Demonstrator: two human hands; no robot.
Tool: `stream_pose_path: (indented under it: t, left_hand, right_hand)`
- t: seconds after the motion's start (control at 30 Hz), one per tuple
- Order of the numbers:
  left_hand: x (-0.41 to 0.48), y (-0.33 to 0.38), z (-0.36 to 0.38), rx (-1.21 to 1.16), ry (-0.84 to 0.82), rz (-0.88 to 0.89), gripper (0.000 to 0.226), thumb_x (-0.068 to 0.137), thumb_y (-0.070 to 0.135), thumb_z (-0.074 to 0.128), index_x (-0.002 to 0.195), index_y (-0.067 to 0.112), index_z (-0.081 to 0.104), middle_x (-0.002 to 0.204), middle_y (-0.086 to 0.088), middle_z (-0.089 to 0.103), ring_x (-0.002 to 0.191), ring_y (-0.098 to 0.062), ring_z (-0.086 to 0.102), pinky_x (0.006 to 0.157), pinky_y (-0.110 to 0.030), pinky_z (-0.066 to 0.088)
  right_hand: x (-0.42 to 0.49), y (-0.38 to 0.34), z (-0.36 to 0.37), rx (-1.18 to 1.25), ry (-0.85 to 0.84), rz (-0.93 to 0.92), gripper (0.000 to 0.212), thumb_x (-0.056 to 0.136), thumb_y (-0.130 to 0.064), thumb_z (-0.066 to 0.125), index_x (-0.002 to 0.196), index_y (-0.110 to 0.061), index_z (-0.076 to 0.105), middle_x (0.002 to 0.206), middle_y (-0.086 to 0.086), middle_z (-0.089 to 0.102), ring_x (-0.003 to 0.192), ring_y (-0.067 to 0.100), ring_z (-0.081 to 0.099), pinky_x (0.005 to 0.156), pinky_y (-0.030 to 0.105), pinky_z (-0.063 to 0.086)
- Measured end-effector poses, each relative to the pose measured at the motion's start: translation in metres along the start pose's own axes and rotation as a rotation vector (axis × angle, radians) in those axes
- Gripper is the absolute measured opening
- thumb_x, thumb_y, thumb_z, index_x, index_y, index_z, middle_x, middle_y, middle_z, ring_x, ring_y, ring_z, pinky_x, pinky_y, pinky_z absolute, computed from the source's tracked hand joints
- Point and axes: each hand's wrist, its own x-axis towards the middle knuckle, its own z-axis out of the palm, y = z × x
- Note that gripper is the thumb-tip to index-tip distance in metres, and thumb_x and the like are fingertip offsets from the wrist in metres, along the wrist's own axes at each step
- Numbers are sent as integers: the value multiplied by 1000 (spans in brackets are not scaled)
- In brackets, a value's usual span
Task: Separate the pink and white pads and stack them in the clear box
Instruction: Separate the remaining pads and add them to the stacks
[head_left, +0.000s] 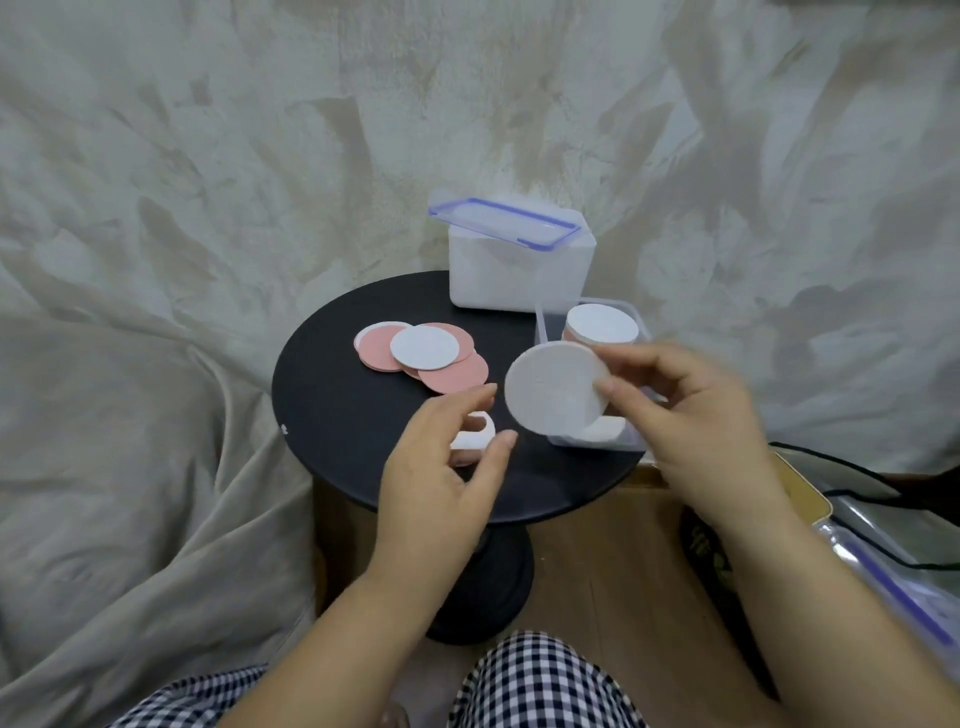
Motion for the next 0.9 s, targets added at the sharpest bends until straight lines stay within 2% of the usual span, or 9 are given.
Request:
stream_pose_path:
  t: [0.07,0.2,0.3,0.37,0.5,0.6,0.73,0.83,0.9]
  left_hand:
    - [12,3,14,43,-55,50,25,83,19,67,108,24,62,105,22,55,99,0,55,74,-21,52]
    - [29,2,39,24,-106,138,18,80,24,62,97,17,64,102,13,57,101,2,51,75,-26,52]
    - [32,-3,49,12,-116,151,16,81,23,63,95,17,64,104,6,58,100,-1,52,76,-32,54]
    - [31,-5,50,9,-129,149,12,83,19,66,95,17,65,104,5,57,100,-1,53,76,-28,55]
    - [28,-6,48,-28,-116,133,13,81,12,69,94,13,67,100,7,57,101,1,53,73,-12,52]
    - [26,-8,49,-19,-103,149,15,80,11,69,95,14,67,102,13,56,102,2,53,71,-9,51]
    - [27,-10,50,11,-78,168,14,80,12,69,94,13,66,101,7,57,100,1,53,69,-13,53]
    - [26,-10,51,11,-71,177,14,80,17,68,93,13,66,101,7,58,100,1,53,68,-13,53]
    - [26,-10,51,8,-72,179,15,80,19,65,94,14,66,101,7,57,99,1,53,68,-12,52]
  right_hand:
    - [21,-5,-23,4,9,48,33,82,-3,65,87,-35,67,87,-10,70,79,6,65,76,20,55]
    - [46,-2,-50,17,-57,192,24,83,4,61,90,-18,69,82,1,68,70,8,64,60,14,53]
    - [54,11,-55,-86,-142,294,23,82,2,64,89,-20,68,93,12,67,78,18,62,63,19,57]
    - [59,17,-54,-132,-207,328,23,82,1,64,90,-20,69,97,15,67,78,20,62,68,24,57]
    - [74,14,-49,-197,-395,363,21,82,0,64,90,-19,69,89,7,69,68,8,63,61,18,56]
    - [86,12,-43,-329,-544,374,19,83,-2,64,96,-15,71,84,-4,71,63,1,64,58,13,51]
    - [93,14,-32,-441,-593,341,20,83,-2,65,93,-19,70,85,-4,70,70,9,66,58,14,52]
    - [94,17,-24,-567,-609,264,22,83,-3,64,95,-20,70,89,0,70,80,22,67,71,27,57]
    - [93,18,-20,-684,-612,214,24,83,-7,63,100,-22,70,95,0,69,86,21,65,78,31,55]
